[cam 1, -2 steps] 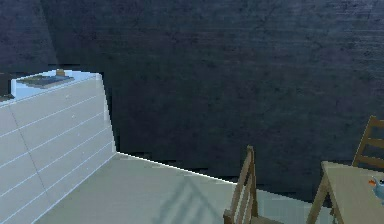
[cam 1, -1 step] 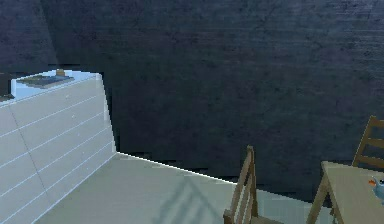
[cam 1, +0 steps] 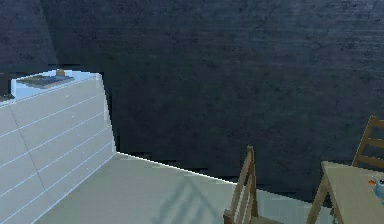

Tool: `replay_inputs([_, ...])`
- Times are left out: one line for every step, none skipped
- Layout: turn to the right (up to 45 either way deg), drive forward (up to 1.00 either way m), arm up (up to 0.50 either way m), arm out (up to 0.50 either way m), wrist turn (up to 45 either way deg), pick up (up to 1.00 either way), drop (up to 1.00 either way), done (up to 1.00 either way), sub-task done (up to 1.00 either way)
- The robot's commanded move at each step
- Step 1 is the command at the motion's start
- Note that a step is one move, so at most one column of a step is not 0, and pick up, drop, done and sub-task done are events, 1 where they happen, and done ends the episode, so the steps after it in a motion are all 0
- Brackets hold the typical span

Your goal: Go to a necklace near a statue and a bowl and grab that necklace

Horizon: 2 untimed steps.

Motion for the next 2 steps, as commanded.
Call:
replay_inputs([0.0, 0.0, 0.1, 0.0, 0.0, 0.0, 0.0, 0.0, 0.0])
replay_inputs([0.0, 0.0, 0.0, 0.0, 0.0, 0.0, 0.0, 1.0, 0.0])
